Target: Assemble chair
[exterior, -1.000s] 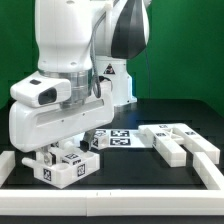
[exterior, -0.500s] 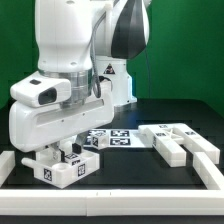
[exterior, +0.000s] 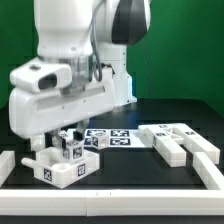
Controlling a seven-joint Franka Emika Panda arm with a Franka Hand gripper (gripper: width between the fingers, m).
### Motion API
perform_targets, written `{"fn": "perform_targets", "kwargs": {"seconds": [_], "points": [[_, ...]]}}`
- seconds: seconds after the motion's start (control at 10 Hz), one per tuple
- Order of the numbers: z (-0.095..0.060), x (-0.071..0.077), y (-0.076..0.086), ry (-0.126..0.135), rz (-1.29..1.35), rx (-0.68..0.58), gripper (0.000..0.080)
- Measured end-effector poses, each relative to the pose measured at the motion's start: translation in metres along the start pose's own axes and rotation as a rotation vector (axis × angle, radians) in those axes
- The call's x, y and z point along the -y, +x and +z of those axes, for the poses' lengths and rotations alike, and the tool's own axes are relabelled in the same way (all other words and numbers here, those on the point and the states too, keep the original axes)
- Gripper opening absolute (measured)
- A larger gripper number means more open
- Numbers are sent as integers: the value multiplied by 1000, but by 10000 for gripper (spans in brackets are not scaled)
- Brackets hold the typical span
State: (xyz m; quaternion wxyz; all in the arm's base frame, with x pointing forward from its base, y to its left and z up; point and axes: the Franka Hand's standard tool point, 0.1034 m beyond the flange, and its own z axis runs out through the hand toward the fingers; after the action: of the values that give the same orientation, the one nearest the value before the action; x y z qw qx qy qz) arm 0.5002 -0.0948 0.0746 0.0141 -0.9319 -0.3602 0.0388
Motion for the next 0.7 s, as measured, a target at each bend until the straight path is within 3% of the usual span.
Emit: {"fn": "perform_targets", "kwargs": {"seconds": [0.2,0.4,0.5,0.7], "points": [[-28,19,5,-21,13,-28,278],[-39,58,8,-60,31,-72,278],[-36,67,5,-62,25,-75,278],[-34,65,4,-57,29,-70,278]]}}
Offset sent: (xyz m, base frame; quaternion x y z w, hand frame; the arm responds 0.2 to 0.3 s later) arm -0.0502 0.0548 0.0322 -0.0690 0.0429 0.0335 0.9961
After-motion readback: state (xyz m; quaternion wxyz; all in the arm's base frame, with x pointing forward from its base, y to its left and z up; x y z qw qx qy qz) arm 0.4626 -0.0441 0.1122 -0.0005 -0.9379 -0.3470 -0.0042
